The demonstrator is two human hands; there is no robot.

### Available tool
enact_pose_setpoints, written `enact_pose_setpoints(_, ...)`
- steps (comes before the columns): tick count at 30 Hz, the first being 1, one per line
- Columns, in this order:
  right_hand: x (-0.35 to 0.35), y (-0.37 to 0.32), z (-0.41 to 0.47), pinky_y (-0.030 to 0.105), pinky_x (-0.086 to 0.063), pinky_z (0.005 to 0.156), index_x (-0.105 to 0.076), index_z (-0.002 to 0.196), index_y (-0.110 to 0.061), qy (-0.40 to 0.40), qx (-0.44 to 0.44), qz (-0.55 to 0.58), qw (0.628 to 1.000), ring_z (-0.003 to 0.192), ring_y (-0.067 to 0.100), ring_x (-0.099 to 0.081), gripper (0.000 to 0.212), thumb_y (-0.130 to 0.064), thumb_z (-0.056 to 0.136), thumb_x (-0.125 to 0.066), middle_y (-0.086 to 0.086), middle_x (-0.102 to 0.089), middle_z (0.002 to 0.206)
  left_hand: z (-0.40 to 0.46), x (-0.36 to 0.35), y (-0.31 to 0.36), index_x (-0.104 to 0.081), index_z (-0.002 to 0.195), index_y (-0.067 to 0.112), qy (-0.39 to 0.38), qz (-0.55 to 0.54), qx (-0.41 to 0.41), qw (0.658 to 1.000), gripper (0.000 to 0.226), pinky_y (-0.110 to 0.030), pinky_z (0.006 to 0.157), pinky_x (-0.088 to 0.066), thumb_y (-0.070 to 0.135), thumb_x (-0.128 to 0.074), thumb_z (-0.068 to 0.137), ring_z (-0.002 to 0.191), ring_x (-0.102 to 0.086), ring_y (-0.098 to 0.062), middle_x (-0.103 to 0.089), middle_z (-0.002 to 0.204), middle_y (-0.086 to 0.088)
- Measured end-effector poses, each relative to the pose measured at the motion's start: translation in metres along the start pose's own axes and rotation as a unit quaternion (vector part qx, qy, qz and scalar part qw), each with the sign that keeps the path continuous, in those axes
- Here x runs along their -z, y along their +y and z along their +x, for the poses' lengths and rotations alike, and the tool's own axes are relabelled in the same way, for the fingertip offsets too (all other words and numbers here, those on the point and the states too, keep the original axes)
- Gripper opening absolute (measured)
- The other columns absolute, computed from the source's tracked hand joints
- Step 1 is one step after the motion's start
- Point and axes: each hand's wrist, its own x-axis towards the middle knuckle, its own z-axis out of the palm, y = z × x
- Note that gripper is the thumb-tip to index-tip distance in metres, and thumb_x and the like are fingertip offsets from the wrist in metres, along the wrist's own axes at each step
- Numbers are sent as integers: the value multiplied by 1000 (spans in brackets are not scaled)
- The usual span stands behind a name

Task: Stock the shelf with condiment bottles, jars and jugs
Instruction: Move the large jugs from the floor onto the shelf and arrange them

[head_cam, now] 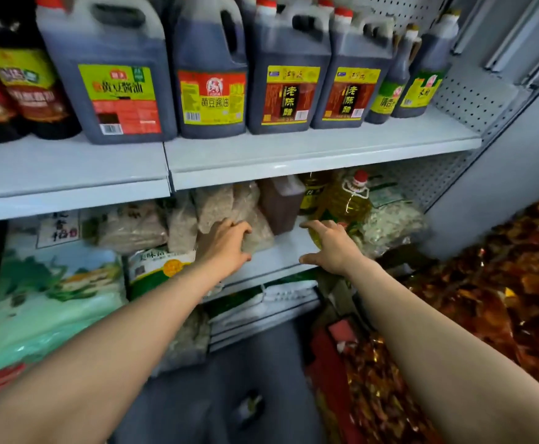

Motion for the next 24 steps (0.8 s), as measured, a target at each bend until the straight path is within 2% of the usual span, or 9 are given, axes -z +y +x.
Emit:
enact_pose_setpoints(3,-36,7,3,40,-35,107,-39,147,-29,-35,16,14,999,134,36,-35,82,-42,78,-80,13,-42,145,-10,-26,-13,-56,126,28,-2,16,30,999,52,-32,92,-39,32,-78,79,123,-44,-26,-51,132,-3)
enact_pose_setpoints(7,-98,21,4,41,-37,108,-40,147,-28,-93,31,40,994,136,33,-35,81,-40,78,-81,12,-43,145,-31,-76,-35,-57,126,31,-7,45,64,997,55,-31,99,-34,39,-79,76,124,-40,-23,-53,133,2)
enact_pose_setpoints(12,-191,48,2,40,-34,110,-39,149,-24,-169,29,48,984,140,32,-31,81,-41,81,-78,11,-37,151,-62,-159,-69,-57,130,26,-54,30,117,991,55,-30,104,-28,35,-74,79,127,-41,-26,-53,133,-3)
enact_pose_setpoints(15,-255,68,-1,42,-34,113,-41,148,-22,-205,19,46,977,141,31,-32,80,-44,81,-78,10,-37,153,-89,-218,-94,-56,132,20,-96,7,165,982,56,-35,105,-34,32,-74,81,128,-43,-31,-52,135,-9)
enact_pose_setpoints(19,-346,93,-9,37,-36,108,-45,143,-13,-236,-8,42,971,135,31,-41,78,-46,80,-78,13,-43,148,-127,-303,-133,-52,136,17,-146,-37,218,964,62,-39,105,-35,33,-75,81,129,-41,-33,-51,138,-12)
enact_pose_setpoints(24,-474,133,-25,33,-34,108,-45,144,-15,-267,-44,74,960,135,30,-41,77,-44,80,-78,14,-45,147,-164,-428,-180,-55,133,18,-161,-108,270,943,62,-41,102,-41,35,-78,79,130,-39,-32,-51,137,-13)
